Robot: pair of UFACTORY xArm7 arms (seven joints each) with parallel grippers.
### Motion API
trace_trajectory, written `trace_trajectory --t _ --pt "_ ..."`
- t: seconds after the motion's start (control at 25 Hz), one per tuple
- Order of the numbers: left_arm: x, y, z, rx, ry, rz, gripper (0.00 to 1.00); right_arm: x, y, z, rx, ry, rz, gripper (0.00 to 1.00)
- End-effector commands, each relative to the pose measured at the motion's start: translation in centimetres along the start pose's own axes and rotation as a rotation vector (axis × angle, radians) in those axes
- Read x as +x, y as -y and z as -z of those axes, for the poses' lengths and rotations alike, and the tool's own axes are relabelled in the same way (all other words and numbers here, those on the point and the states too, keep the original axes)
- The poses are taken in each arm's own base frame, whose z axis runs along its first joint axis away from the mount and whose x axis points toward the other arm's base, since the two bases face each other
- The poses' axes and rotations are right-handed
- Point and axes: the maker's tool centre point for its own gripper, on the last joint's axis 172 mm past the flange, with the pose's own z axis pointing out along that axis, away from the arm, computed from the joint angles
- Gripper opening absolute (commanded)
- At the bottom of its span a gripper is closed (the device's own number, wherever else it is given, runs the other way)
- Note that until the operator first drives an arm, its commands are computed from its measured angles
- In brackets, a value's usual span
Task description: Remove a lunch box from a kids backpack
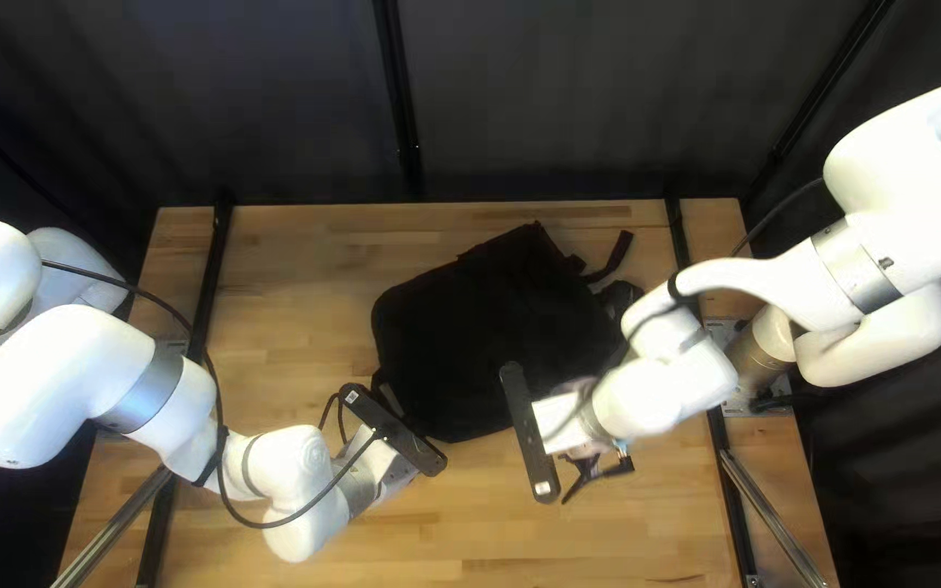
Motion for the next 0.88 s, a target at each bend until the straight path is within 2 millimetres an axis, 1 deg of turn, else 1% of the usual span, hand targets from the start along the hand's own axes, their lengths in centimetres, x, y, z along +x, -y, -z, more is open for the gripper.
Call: trace_trajectory --t 0.04,0.16,0.36,0.4,0.48,0.52,0.6,0.8,0.84,0.88 --pt "-0.2 0.1 0.1 0.001 0.001 0.001 0.0 2.4 -0.3 -1.2 -0.094 -0.104 0.08 1.0" --pt "-0.2 0.3 0.1 0.0 0.001 0.0 0.0 2.7 -1.2 -1.6 -0.114 -0.144 0.102 1.0" --pt "-0.3 0.6 0.2 -0.004 -0.006 0.0 0.0 3.4 -3.5 -2.3 -0.132 -0.171 0.108 1.0" --pt "-0.4 0.6 0.1 -0.005 -0.008 0.001 0.0 3.7 -4.2 -2.6 -0.143 -0.163 0.106 1.0" --pt "-0.5 0.6 0.1 -0.007 -0.01 0.002 0.0 4.0 -5.0 -3.2 -0.159 -0.15 0.102 1.0" --pt "-0.5 0.6 0.2 -0.008 -0.011 0.002 0.0 4.3 -5.5 -3.9 -0.176 -0.133 0.095 1.0" --pt "-0.6 0.7 0.2 -0.009 -0.011 0.002 0.0 4.6 -5.9 -4.7 -0.195 -0.112 0.084 1.0" --pt "-0.4 1.0 0.5 -0.011 -0.016 -0.001 0.0 5.3 -6.0 -5.4 -0.214 -0.092 0.073 1.0" --pt "-0.3 1.1 0.5 -0.013 -0.018 -0.002 0.0 5.3 -5.9 -5.5 -0.215 -0.091 0.075 0.97" --pt "-0.2 1.2 0.5 -0.016 -0.021 -0.001 0.0 5.3 -5.9 -5.5 -0.216 -0.089 0.076 0.83"
